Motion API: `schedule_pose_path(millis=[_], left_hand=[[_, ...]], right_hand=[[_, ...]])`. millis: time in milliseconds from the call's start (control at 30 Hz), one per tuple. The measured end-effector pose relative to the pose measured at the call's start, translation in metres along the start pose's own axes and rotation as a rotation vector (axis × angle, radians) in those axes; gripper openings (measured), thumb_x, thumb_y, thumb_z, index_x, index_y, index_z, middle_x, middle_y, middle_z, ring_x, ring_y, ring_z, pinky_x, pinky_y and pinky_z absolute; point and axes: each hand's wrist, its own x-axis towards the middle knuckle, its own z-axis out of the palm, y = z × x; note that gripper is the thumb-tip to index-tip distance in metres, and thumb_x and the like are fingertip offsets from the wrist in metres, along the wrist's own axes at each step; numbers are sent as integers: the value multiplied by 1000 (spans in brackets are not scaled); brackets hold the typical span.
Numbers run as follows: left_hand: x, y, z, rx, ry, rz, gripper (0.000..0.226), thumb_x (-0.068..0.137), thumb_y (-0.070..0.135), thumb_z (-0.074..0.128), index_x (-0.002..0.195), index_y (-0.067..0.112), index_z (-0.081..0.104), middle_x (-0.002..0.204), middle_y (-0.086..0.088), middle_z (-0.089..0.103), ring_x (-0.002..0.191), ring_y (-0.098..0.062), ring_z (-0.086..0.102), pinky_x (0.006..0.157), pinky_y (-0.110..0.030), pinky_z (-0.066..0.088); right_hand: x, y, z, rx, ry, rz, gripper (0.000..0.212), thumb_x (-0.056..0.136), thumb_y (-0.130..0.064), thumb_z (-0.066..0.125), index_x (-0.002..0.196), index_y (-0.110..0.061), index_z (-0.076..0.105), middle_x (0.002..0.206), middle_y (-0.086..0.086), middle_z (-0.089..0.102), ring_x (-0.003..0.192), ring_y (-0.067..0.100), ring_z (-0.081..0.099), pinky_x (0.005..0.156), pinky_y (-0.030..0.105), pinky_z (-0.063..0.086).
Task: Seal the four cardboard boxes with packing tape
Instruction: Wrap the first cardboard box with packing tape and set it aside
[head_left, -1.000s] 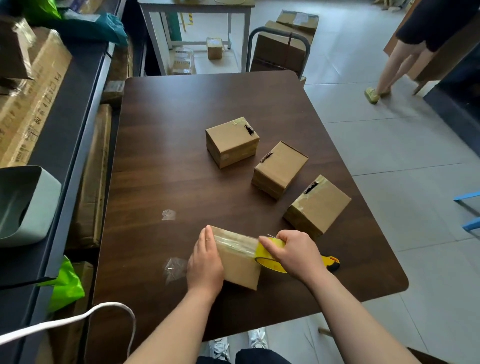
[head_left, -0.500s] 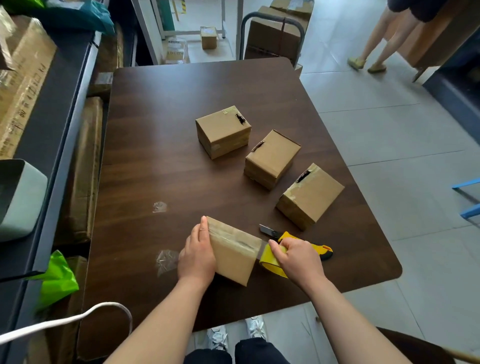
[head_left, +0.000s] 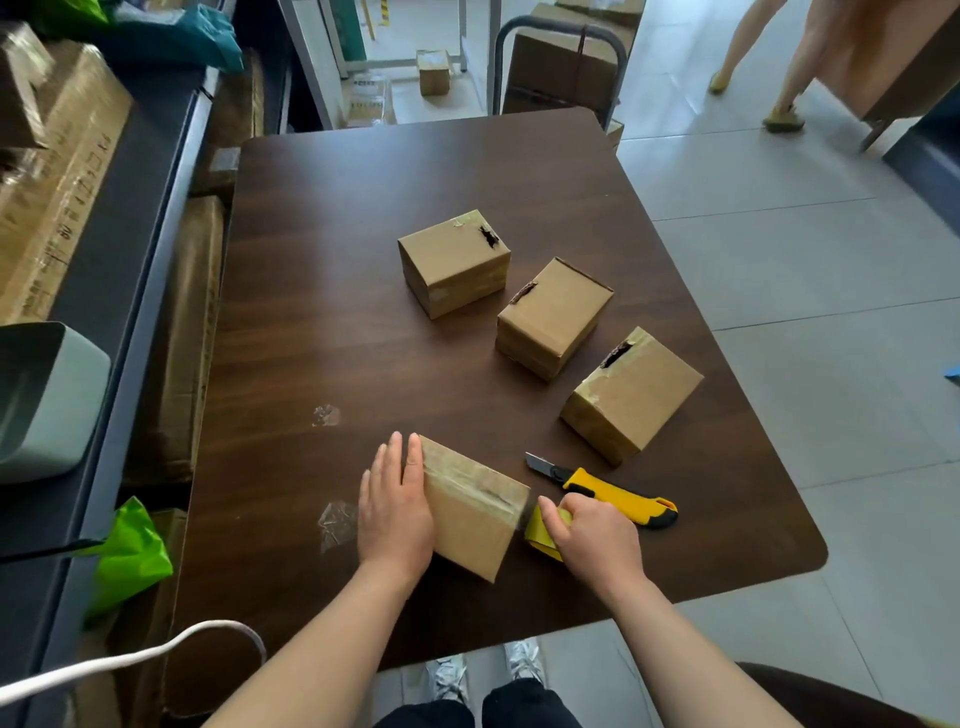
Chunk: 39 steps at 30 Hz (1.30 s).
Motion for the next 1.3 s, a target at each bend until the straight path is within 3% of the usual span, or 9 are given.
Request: schedule_pose_path(millis=[67,233,533,633,700,833,1000,1100,1300], left_hand=[[-2,5,1,0,66,65,59,102,12,24,154,18,-3,162,-2,-6,149,-17,-10,122,-35,-2],[-10,4,25,169,-45,239,89,89,71,6,151,8,-9,158,-9,-18,146,-23,-20,117,-37,-10],[-7,21,32,173,-70,438,61,97,43,28,148,9,27,155,-11,32,145,-20,13,114,-36,8],[-11,22,27,168,-99,451,84,92,68,16,153,12,6,162,-11,-2,147,-21,-14,116,-42,-8],[-21,28,22,215,-143,403,106,78,81,32,153,19,-11,158,-10,-25,144,-28,-28,112,-58,-16],[-21,44,13,254,-318,250,117,70,62,58,139,43,-35,148,-4,-44,135,-31,-42,102,-69,-21],[17,30,-17,-160,-318,114,102,72,50,68,145,55,-3,158,5,-24,144,-20,-26,109,-67,-9],[30,15,-31,-369,-259,51,89,69,54,67,143,52,17,160,7,-6,148,-17,-8,112,-63,0],[41,-19,-37,-641,-227,18,77,55,69,60,123,69,24,153,6,17,140,-19,25,114,-56,22]], right_hand=[[1,0,0,21,4,14,45,96,-57,39,79,-22,63,77,-1,68,79,21,64,64,33,47],[-2,0,0,91,1,37,48,102,-45,32,61,-23,45,67,-2,57,75,24,61,60,33,38],[-3,2,-2,121,8,62,44,104,-39,27,68,-23,47,86,7,69,88,28,63,66,32,34],[-2,3,-2,108,-1,61,44,104,-39,26,68,-23,46,87,7,69,90,29,63,66,32,34],[-2,3,-2,91,-5,54,44,104,-39,26,69,-23,46,89,7,70,91,28,63,66,32,34],[-2,0,-12,123,-12,34,48,104,-40,29,60,-24,41,78,6,65,83,27,62,62,32,33],[20,-33,-66,187,97,-109,53,97,-45,46,52,-18,41,59,-1,51,69,26,53,60,33,35],[32,-65,-92,128,88,-224,43,92,-54,52,68,-21,65,70,-3,62,71,17,52,62,27,36],[45,-66,-93,75,98,-200,51,84,-64,56,63,-19,62,68,-1,61,72,19,57,60,29,42]])
